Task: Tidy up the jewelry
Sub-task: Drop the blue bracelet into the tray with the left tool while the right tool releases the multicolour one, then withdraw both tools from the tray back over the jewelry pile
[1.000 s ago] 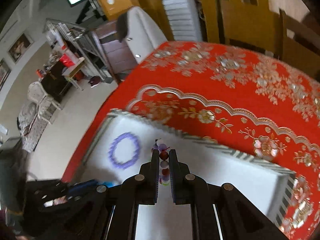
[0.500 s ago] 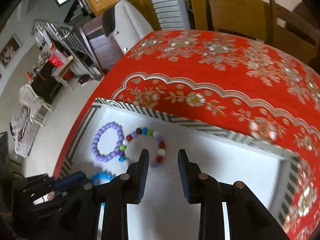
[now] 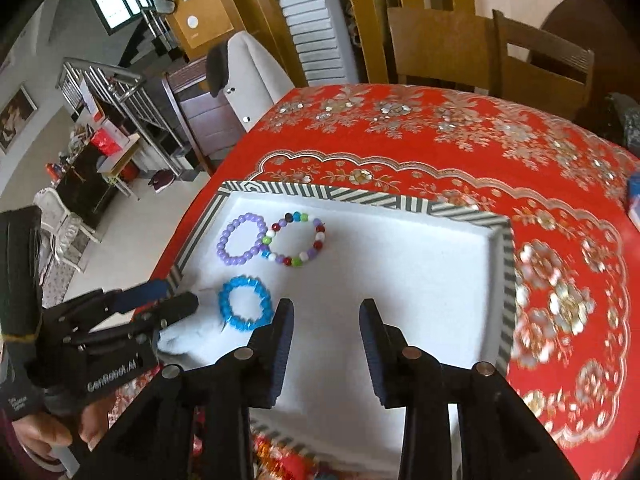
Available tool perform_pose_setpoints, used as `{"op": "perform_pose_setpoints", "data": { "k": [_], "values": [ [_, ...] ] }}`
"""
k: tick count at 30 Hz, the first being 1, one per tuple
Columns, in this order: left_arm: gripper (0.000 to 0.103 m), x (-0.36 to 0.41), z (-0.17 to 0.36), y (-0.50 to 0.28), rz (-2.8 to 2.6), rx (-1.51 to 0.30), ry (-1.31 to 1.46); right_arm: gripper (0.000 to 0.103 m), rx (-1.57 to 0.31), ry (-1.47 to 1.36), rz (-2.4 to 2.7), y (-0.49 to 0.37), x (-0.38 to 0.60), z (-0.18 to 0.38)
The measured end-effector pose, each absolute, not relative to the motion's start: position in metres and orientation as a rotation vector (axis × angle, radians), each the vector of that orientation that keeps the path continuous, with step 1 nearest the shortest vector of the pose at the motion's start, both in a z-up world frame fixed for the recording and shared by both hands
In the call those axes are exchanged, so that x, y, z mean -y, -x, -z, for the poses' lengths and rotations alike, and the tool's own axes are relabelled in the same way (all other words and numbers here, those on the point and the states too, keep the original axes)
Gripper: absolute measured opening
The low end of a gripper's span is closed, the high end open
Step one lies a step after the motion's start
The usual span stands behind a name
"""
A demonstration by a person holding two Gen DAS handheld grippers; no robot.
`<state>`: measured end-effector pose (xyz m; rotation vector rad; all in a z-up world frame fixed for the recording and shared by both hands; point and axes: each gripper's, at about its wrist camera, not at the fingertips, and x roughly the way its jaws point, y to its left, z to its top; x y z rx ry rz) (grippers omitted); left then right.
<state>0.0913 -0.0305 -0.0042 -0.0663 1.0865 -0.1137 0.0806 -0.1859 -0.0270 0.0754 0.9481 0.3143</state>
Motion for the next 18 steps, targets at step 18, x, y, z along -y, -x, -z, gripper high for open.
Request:
{"op": "perform_pose_setpoints", "data": {
  "k": [18],
  "values": [
    [0.046, 0.002, -0.022, -0.018, 0.073, -1.001, 0.021, 0.04, -0.926, -0.103, -0.298, 0.011, 0.161, 0.022]
  ]
}}
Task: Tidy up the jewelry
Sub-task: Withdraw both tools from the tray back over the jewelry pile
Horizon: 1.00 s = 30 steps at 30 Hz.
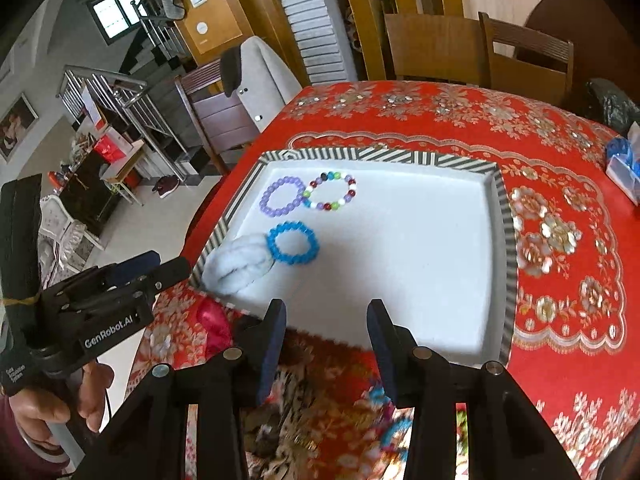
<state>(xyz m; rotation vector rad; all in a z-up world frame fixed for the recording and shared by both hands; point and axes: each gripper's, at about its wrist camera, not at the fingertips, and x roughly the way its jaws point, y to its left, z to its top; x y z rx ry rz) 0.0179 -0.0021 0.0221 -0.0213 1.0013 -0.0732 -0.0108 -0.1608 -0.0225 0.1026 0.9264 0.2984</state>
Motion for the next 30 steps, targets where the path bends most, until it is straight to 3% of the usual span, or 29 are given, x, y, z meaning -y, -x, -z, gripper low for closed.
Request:
{"op": "perform_pose_setpoints", "data": {
  "k": [30],
  "values": [
    [0.046, -0.026, -0.032, 0.071, 0.124, -0.993, 0.034, 0.041, -0.932, -0.126, -0.233, 0.121, 0.167, 0.042]
  ]
}}
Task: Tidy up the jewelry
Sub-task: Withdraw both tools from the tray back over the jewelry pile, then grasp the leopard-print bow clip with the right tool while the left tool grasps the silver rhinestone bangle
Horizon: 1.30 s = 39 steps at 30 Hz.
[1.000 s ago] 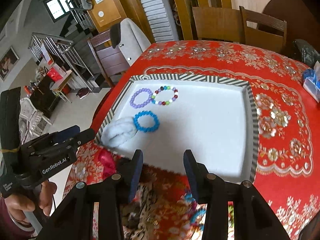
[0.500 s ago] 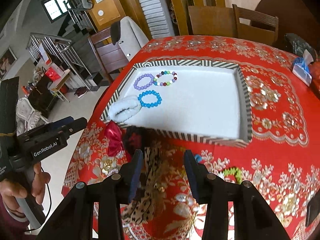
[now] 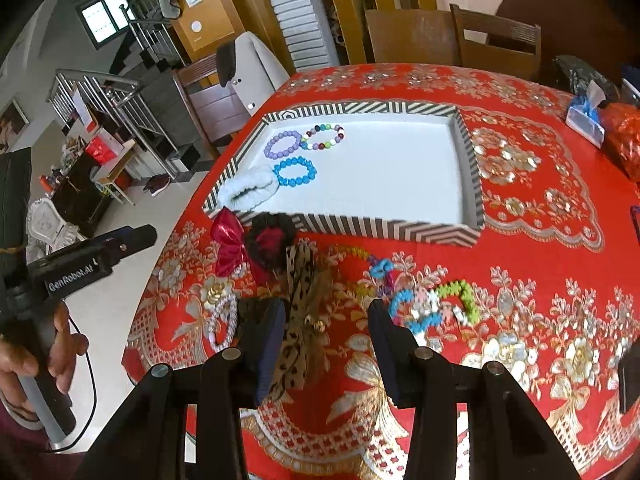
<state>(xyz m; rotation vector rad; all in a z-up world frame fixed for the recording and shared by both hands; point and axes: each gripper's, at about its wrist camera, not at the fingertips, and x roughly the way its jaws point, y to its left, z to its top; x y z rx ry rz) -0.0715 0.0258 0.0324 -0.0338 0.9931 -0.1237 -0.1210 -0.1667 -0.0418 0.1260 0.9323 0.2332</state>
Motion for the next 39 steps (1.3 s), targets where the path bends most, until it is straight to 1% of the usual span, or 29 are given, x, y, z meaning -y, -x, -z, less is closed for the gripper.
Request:
{"op": "perform_pose_setpoints", "data": {
  "k": [1, 4, 12, 22, 23, 24, 26, 29, 32, 39],
  "values": [
    [0.046, -0.029, -0.032, 0.073, 0.125, -0.999, 0.046, 0.041, -0.936, -0.133, -0.232, 0.124, 0.168, 0.045],
    [0.051, -0.044, -0.026, 0.076, 0.113, -1.027, 0.096, 0.041, -0.959, -0.156, -0.245, 0.13, 0.168, 0.056],
    [0.051, -0.067, -0.011, 0.079, 0.07, -1.087, 0.153, 0.041, -1.003, -0.16, -0.318, 0.125, 0.146, 0.084],
    [0.052, -0.073, -0.001, 0.073, 0.046, -1.121, 0.185, 0.042, -1.065, -0.022, -0.291, 0.083, 0.114, 0.123],
    [0.052, -0.073, 0.0, 0.072, 0.048, -1.126, 0.191, 0.04, -1.054, -0.027, -0.296, 0.081, 0.115, 0.124],
    [0.052, -0.073, 0.0, 0.07, 0.052, -1.129, 0.195, 0.034, -1.043, -0.024, -0.3, 0.081, 0.116, 0.124],
    [0.052, -0.072, 0.002, 0.068, 0.058, -1.132, 0.199, 0.03, -1.043, -0.002, -0.306, 0.083, 0.119, 0.124],
    [0.053, -0.07, 0.005, 0.067, 0.092, -1.153, 0.208, 0.018, -1.04, -0.003, -0.304, 0.088, 0.13, 0.119],
    [0.054, -0.061, 0.01, 0.07, 0.159, -1.182, 0.198, 0.017, -1.026, -0.037, -0.294, 0.092, 0.147, 0.108],
    [0.054, -0.02, 0.027, 0.097, 0.373, -1.248, 0.061, 0.017, -1.009, -0.071, -0.274, 0.098, 0.167, 0.096]
  ]
}}
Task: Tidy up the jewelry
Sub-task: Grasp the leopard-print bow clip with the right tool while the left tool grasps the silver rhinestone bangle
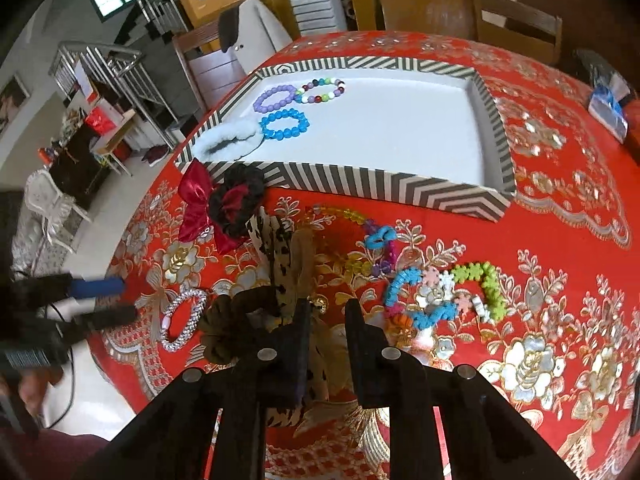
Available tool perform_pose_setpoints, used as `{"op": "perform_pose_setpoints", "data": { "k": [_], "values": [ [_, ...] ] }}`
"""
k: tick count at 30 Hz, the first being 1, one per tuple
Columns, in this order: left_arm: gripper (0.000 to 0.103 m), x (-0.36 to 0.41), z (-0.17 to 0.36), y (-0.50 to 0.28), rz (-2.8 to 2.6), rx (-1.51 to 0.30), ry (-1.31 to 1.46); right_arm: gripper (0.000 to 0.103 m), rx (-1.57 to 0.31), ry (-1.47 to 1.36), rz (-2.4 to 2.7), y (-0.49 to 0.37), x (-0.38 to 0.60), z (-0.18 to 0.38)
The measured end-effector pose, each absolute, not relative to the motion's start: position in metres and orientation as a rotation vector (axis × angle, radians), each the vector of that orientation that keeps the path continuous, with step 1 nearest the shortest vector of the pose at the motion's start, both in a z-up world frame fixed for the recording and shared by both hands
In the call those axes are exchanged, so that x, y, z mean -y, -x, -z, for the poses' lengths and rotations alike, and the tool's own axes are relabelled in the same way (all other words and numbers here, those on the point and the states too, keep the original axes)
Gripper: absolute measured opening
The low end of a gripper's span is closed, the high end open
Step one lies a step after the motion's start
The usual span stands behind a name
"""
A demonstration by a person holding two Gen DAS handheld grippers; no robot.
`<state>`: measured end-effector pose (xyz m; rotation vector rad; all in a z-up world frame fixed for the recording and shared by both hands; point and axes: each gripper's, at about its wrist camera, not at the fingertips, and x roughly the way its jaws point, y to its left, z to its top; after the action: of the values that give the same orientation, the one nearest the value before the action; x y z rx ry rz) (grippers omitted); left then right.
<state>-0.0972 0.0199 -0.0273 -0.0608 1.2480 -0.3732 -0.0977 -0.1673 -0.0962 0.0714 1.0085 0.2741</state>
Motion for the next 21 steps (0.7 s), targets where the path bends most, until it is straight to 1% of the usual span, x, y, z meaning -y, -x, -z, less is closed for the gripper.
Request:
{"op": "perform_pose_setpoints", "data": {
  "k": [2, 5, 11, 15, 16, 17, 19, 21],
  "values": [
    [0.054, -0.008, 0.033, 0.103, 0.41, -1.261, 0.012, 0.018, -1.019, -0.085, -0.299, 0.097, 0.166, 0.097],
    [0.054, 0.005, 0.038, 0.106, 0.45, -1.281, -0.019, 0.048, -1.032, -0.068, -0.306, 0.094, 0.159, 0.101],
    [0.054, 0.03, 0.049, 0.111, 0.488, -1.297, -0.149, 0.047, -1.073, -0.011, -0.334, 0.084, 0.142, 0.12],
    [0.054, 0.036, 0.056, 0.111, 0.475, -1.279, -0.199, 0.03, -1.043, 0.062, -0.318, 0.083, 0.134, 0.125],
    [0.053, 0.036, 0.057, 0.11, 0.479, -1.276, -0.2, 0.027, -1.042, 0.063, -0.314, 0.083, 0.135, 0.125],
    [0.035, 0.035, 0.056, 0.109, 0.485, -1.268, -0.191, 0.018, -1.045, 0.052, -0.324, 0.084, 0.136, 0.124],
    [0.011, 0.03, 0.06, 0.105, 0.496, -1.289, -0.153, 0.018, -1.039, 0.047, -0.332, 0.086, 0.137, 0.121],
    [0.008, 0.021, 0.061, 0.102, 0.492, -1.294, -0.092, 0.018, -1.019, 0.027, -0.329, 0.089, 0.143, 0.112]
  ]
}}
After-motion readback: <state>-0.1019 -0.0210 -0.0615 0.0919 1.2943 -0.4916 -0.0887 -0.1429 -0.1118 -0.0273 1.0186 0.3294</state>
